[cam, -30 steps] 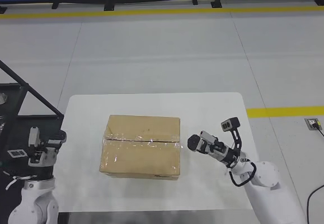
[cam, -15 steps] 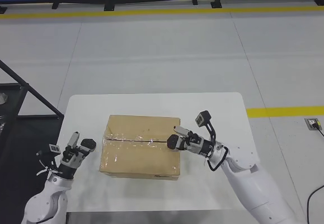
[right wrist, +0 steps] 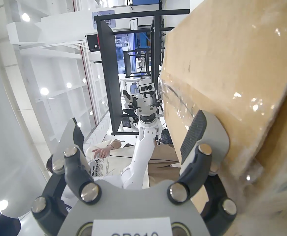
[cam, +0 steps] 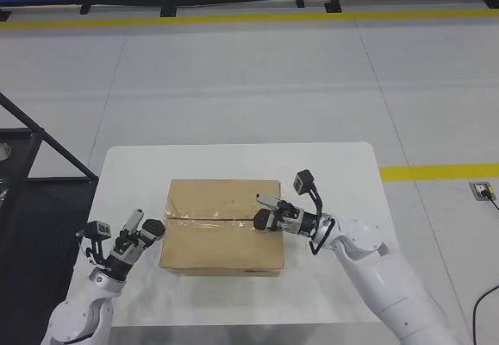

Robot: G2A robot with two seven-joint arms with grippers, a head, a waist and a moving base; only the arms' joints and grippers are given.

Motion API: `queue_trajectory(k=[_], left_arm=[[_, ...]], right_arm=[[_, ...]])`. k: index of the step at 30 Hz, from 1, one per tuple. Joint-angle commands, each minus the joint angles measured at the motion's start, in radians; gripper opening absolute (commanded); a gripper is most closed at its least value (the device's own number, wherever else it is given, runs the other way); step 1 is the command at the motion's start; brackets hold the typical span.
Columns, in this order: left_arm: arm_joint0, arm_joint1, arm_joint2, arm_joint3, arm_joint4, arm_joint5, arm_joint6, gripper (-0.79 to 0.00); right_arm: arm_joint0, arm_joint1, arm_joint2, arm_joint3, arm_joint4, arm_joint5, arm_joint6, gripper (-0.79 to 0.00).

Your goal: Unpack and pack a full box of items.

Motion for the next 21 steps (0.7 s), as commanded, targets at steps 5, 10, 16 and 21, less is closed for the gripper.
queue_trajectory(k=[5,10,16,21], left_arm=[[0.001,0.002,0.020,-0.001,0.001,0.001,0.008,0.000],[0.003,0.003,0.031,-0.002,-0.002,-0.003,0.011,0.000],[0.009,0.006,0.039,-0.004,-0.011,-0.009,0.011,0.000],[0.012,0.007,0.033,0.013,-0.043,-0.015,0.034,0.000]], right_arm=[[0.029,-0.016,-0.043,0.002,-0.067,0.024,-0.072,0.000],[0.054,-0.033,-0.083,0.008,-0.086,0.047,-0.095,0.000],[0.095,-0.065,-0.139,0.037,-0.062,0.056,-0.109,0.000],[0.140,-0.101,-0.197,0.089,-0.050,0.056,-0.128,0.000]])
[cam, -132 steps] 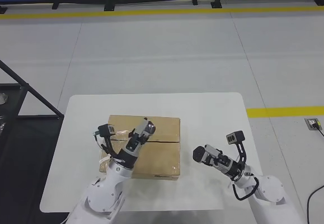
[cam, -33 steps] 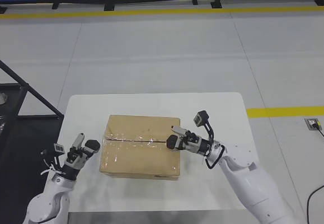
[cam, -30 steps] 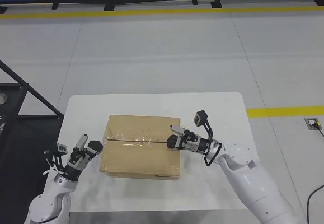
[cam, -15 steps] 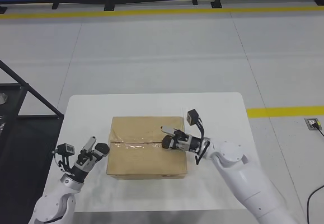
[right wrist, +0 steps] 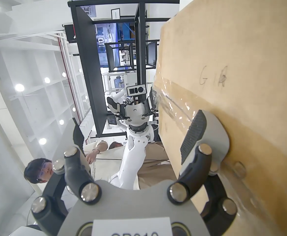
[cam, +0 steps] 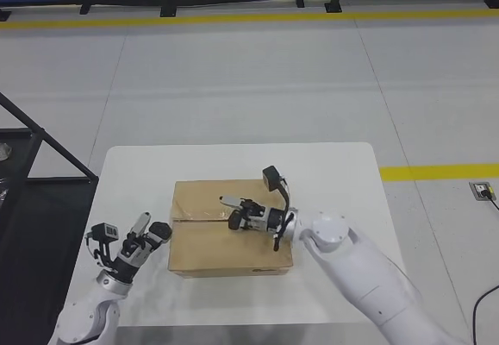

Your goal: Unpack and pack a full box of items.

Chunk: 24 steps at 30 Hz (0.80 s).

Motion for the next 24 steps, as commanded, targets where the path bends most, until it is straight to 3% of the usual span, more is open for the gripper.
queue_trajectory(k=[1,18,24], left_arm=[[0.001,0.001,-0.009,0.012,-0.019,-0.001,0.014,0.000],[-0.002,0.012,-0.065,0.078,-0.097,-0.009,0.041,0.000],[-0.003,0.014,-0.060,0.091,-0.099,-0.014,0.041,0.000]], right_arm=[[0.020,-0.017,-0.024,0.026,0.004,-0.001,-0.017,0.000],[0.109,-0.141,-0.148,0.180,0.041,-0.050,-0.134,0.000],[0.123,-0.195,-0.179,0.233,0.074,-0.133,-0.182,0.000]])
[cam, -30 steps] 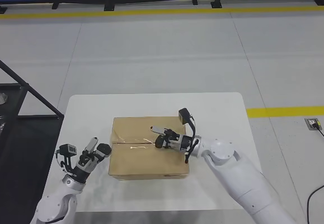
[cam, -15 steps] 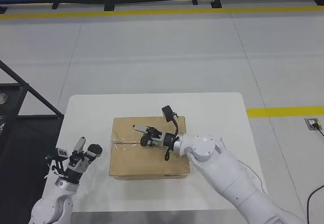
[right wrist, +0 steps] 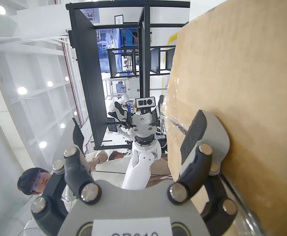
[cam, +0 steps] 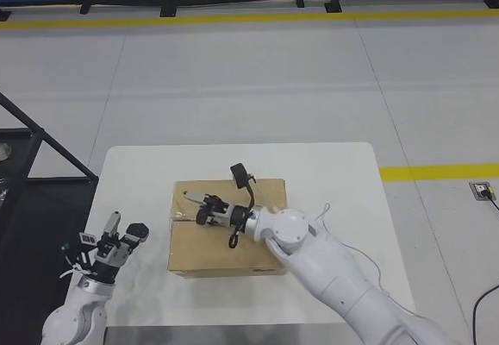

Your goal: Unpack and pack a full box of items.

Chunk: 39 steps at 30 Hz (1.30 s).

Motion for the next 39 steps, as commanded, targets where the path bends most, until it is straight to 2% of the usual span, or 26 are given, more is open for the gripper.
queue_trajectory(k=[1,9,15,20,23,28,31,39], left_arm=[[0.000,0.001,0.002,0.005,-0.002,-0.001,-0.001,0.000],[-0.003,0.003,0.005,0.019,-0.010,-0.001,-0.006,0.000],[-0.005,0.006,0.005,0.027,-0.016,0.000,-0.009,0.000],[-0.010,0.008,0.007,0.032,-0.014,0.004,-0.012,0.000],[-0.014,0.009,0.011,0.035,-0.012,0.005,-0.013,0.000],[-0.016,0.010,0.014,0.034,-0.010,0.004,-0.011,0.000],[-0.016,0.011,0.011,0.035,-0.011,0.004,-0.008,0.000],[-0.019,0.014,0.013,0.040,-0.011,0.008,-0.006,0.000]], right_arm=[[0.007,-0.018,-0.011,0.020,0.009,-0.022,-0.005,0.000],[0.030,-0.090,-0.034,0.127,0.072,-0.071,-0.027,0.000],[0.064,-0.141,-0.057,0.225,0.083,-0.031,-0.002,0.000],[0.073,-0.169,-0.051,0.263,0.100,-0.096,0.042,0.000],[0.075,-0.180,-0.044,0.281,0.110,-0.118,0.087,0.000],[0.090,-0.197,-0.045,0.319,0.094,-0.078,0.130,0.000],[0.098,-0.200,-0.031,0.341,0.095,-0.090,0.149,0.000],[0.117,-0.169,0.026,0.363,0.071,-0.118,0.240,0.000]])
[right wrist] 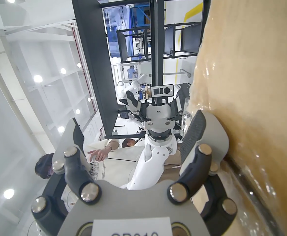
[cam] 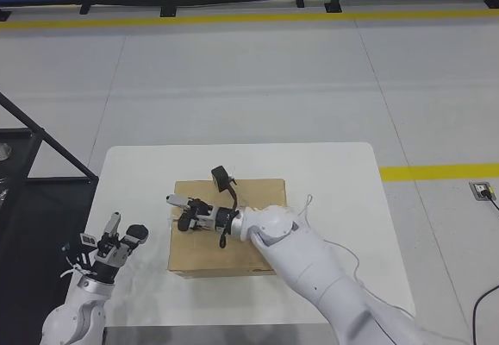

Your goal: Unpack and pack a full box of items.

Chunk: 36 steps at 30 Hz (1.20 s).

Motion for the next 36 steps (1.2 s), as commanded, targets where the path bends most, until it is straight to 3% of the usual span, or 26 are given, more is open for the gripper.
queue_trajectory(k=[1,9,16,27,36], left_arm=[[-0.003,0.000,0.005,-0.002,0.003,0.002,0.002,0.000],[-0.012,0.001,0.023,-0.012,0.020,0.006,0.008,0.000],[-0.014,0.002,0.030,-0.018,0.026,0.007,0.013,0.000],[-0.013,0.005,0.038,-0.027,0.031,0.008,0.019,0.000],[-0.011,0.007,0.043,-0.038,0.036,0.009,0.026,0.000]], right_arm=[[0.002,0.013,0.010,-0.002,-0.027,0.007,0.013,0.000],[-0.032,0.075,0.065,-0.075,-0.120,0.032,0.041,0.000],[-0.111,0.155,0.163,-0.225,-0.203,0.069,0.031,0.000],[-0.364,0.292,0.413,-0.646,-0.358,0.220,0.010,0.000],[-0.514,0.346,0.568,-0.834,-0.408,0.318,-0.009,0.000]])
